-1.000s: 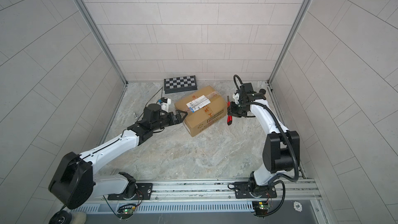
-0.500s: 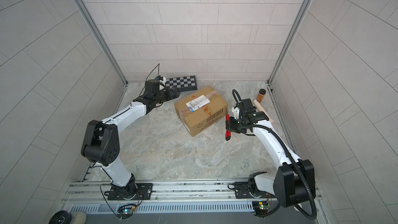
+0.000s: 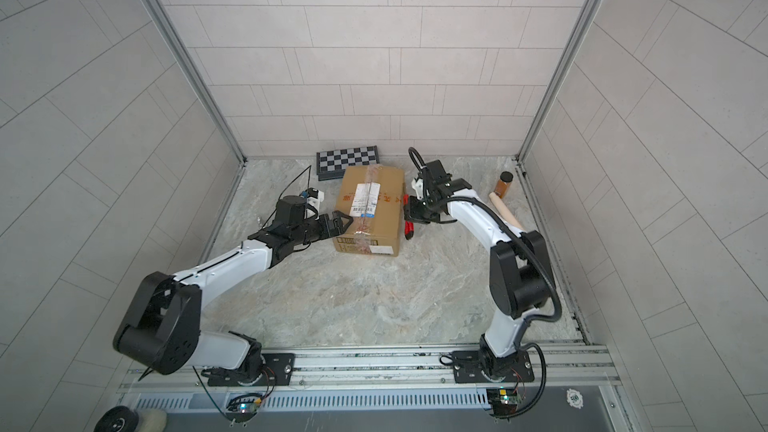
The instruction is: Unpack the express box
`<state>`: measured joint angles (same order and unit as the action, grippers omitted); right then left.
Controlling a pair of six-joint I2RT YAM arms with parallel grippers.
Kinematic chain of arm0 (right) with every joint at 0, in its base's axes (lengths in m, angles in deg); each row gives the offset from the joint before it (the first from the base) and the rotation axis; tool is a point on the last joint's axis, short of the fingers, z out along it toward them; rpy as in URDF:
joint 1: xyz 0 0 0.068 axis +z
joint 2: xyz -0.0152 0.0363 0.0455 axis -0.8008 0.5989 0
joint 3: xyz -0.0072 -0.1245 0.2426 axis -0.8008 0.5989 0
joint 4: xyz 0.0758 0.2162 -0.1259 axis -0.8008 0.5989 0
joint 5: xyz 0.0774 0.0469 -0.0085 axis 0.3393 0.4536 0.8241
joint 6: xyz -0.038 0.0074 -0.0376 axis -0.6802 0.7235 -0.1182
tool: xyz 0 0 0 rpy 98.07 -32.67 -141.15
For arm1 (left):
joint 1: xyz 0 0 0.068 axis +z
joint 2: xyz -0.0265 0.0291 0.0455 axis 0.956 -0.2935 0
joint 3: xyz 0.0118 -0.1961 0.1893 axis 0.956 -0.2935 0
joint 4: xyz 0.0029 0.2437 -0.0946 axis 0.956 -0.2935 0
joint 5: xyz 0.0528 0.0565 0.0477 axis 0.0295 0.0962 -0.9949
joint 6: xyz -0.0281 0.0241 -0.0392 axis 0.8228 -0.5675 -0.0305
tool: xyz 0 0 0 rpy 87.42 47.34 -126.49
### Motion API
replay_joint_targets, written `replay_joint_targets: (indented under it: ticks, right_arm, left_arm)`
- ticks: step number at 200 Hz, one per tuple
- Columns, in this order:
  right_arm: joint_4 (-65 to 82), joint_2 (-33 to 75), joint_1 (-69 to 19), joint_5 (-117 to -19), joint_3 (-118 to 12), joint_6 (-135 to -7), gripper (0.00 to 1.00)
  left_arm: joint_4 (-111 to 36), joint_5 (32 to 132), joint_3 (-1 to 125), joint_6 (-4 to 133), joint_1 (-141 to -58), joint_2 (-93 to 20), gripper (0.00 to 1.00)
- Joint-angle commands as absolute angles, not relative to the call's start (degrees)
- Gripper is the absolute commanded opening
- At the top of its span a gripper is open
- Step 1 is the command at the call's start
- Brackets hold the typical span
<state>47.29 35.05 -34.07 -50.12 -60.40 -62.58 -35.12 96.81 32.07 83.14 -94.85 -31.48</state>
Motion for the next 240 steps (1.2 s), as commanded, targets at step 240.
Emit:
replay_joint_targets:
  ticks: [240]
  right_arm:
    - [15.4, -8.8, -18.9, -34.7, -12.8, -33.6, 0.0]
  left_arm:
    - [-30.2, 89.2, 26.7, 90.0, -99.5, -28.0, 1.0]
